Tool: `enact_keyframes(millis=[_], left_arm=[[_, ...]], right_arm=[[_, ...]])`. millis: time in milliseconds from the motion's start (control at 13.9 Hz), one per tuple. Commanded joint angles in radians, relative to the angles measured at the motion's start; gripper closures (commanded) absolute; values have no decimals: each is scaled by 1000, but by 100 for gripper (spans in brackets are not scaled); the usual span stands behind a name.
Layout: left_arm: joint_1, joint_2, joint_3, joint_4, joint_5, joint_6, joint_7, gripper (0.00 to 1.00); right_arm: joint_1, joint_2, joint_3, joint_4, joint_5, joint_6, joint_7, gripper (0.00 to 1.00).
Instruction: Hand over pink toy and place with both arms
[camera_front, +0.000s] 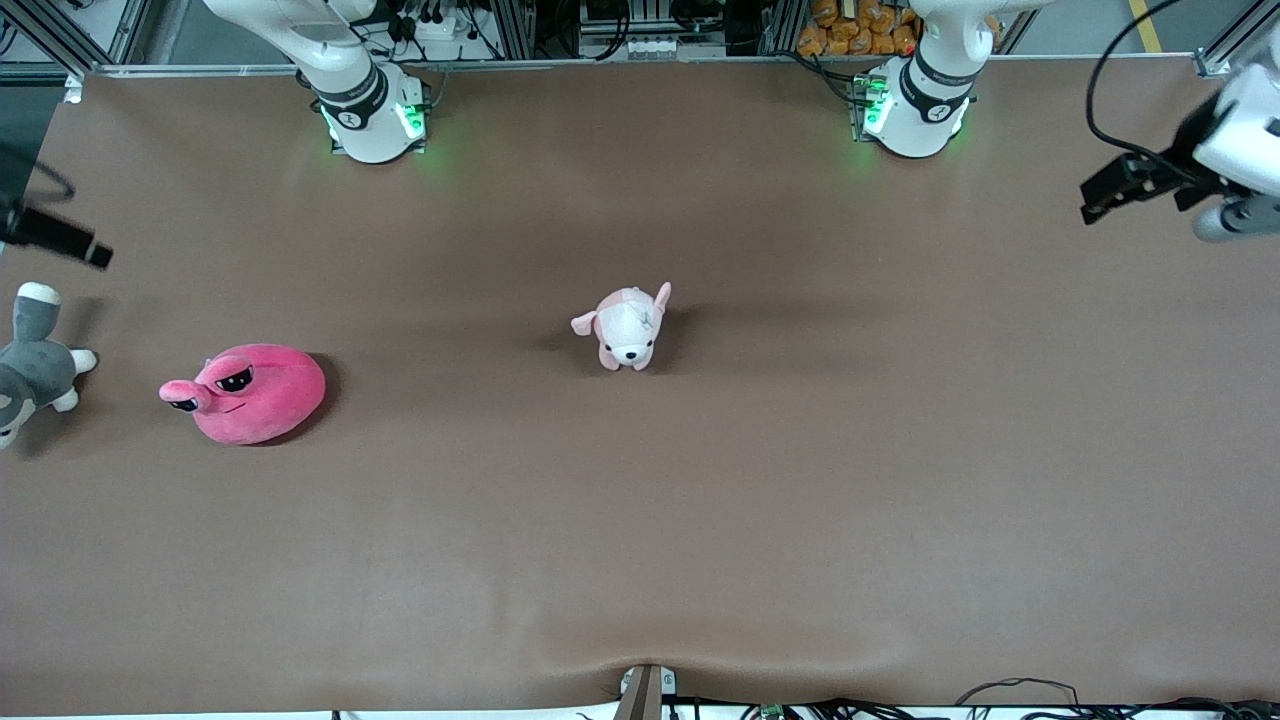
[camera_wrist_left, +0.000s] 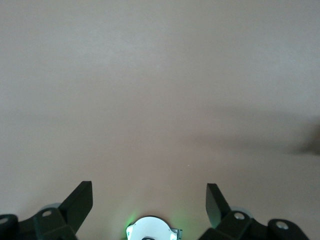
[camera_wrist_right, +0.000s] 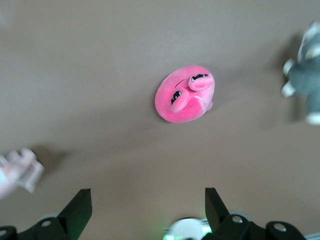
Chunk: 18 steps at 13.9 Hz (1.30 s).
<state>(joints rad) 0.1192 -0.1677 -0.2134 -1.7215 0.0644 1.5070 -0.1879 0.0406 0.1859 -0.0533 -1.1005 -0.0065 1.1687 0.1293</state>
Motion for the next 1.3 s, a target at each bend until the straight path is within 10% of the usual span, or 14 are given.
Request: enact_keyframes(millis=[0, 288, 1225], left_arm=[[-77, -90, 76, -101, -29, 52, 21, 0], [-177, -90, 187, -102, -43, 44, 24, 0], [-211, -79, 172, -79, -37, 62, 33, 0]], right_arm=[[10, -106, -13, -169, -40, 52, -183, 0], [-24, -230, -14, -363, -24, 164, -275, 0], [-38, -229, -16, -358, -4, 194, -304, 0]])
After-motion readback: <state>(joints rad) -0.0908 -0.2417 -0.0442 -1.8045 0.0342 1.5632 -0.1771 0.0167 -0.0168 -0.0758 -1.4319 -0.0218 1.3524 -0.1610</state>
